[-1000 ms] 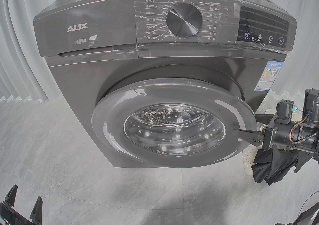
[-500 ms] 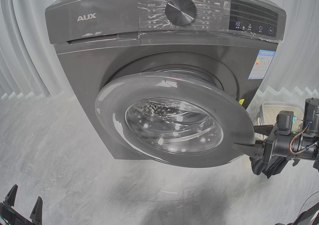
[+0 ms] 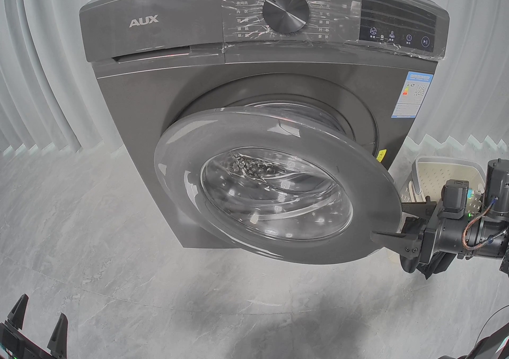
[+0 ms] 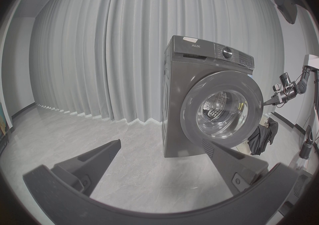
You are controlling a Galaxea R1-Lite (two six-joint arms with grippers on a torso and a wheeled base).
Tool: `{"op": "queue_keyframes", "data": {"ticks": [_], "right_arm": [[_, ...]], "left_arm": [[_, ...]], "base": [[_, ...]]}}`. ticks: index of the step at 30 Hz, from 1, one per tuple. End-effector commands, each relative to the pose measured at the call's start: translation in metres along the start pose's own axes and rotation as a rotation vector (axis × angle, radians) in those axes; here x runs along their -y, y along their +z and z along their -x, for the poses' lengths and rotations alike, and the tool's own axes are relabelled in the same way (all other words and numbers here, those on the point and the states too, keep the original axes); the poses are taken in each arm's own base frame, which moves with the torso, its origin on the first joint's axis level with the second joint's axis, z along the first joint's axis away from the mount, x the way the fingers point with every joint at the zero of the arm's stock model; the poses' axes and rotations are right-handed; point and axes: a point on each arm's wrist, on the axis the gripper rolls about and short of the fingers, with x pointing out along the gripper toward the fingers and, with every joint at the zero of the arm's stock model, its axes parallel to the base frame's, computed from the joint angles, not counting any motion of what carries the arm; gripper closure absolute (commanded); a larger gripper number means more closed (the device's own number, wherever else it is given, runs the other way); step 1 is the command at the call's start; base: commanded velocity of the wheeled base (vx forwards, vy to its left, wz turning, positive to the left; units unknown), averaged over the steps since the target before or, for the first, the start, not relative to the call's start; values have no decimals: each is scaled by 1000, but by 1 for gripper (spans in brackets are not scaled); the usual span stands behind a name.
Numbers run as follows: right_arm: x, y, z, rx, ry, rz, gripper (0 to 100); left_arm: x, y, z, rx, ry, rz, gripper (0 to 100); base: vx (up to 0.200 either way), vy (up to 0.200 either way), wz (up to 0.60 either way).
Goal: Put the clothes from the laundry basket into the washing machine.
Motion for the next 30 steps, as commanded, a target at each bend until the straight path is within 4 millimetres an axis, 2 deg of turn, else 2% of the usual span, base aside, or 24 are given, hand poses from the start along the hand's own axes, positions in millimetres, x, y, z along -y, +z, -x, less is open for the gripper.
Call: {"op": "queue_keyframes", "data": {"ticks": [1, 6, 11, 16, 20, 30], "right_arm": [[-5, -9, 3, -26, 21, -3, 0], [-9, -8, 8, -8, 24, 4, 0], [-6, -3, 6, 4, 12, 6, 0], [-5, -7, -2, -27, 21, -1, 0], [-13, -14, -5, -59, 60, 3, 0], [-18, -17, -6, -74, 89, -2, 0]], "left_arm": [[0, -5, 0, 2, 0, 0, 0], [0, -5, 0, 2, 0, 0, 0], [0, -5, 0, 2, 0, 0, 0], [0, -5, 0, 2, 0, 0, 0], [0, -5, 0, 2, 0, 0, 0], [0, -5, 0, 2, 0, 0, 0]], "base": [[0, 0, 0], [0, 0, 0], [0, 0, 0], [-200, 0, 0], [-200, 0, 0], [0, 0, 0]]}}
